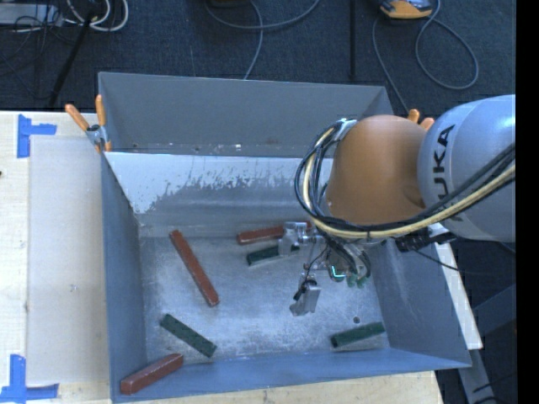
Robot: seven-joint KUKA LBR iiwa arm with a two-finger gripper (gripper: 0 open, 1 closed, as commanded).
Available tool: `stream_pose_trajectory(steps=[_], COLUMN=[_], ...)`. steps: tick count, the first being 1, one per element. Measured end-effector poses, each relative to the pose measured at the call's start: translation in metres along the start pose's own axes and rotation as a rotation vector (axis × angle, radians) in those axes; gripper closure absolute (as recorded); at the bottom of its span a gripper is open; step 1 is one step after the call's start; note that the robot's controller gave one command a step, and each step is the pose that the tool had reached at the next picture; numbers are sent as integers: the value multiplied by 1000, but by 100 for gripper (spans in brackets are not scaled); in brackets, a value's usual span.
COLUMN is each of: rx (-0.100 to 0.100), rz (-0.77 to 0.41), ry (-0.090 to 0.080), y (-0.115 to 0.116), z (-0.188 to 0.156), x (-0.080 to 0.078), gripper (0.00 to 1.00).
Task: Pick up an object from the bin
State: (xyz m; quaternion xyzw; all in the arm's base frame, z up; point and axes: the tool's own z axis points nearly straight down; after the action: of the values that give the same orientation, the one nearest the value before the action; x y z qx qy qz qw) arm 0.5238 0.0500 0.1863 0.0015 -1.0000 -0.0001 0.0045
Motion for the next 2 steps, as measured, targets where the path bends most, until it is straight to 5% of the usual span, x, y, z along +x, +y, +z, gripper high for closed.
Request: stream_pose_trajectory(steps=[1,2], rx=[1,2], rz=[-314,-771], ry=[-3,-13], y=[48,171], z=[96,10], x=[-10,5], gripper=[0,0])
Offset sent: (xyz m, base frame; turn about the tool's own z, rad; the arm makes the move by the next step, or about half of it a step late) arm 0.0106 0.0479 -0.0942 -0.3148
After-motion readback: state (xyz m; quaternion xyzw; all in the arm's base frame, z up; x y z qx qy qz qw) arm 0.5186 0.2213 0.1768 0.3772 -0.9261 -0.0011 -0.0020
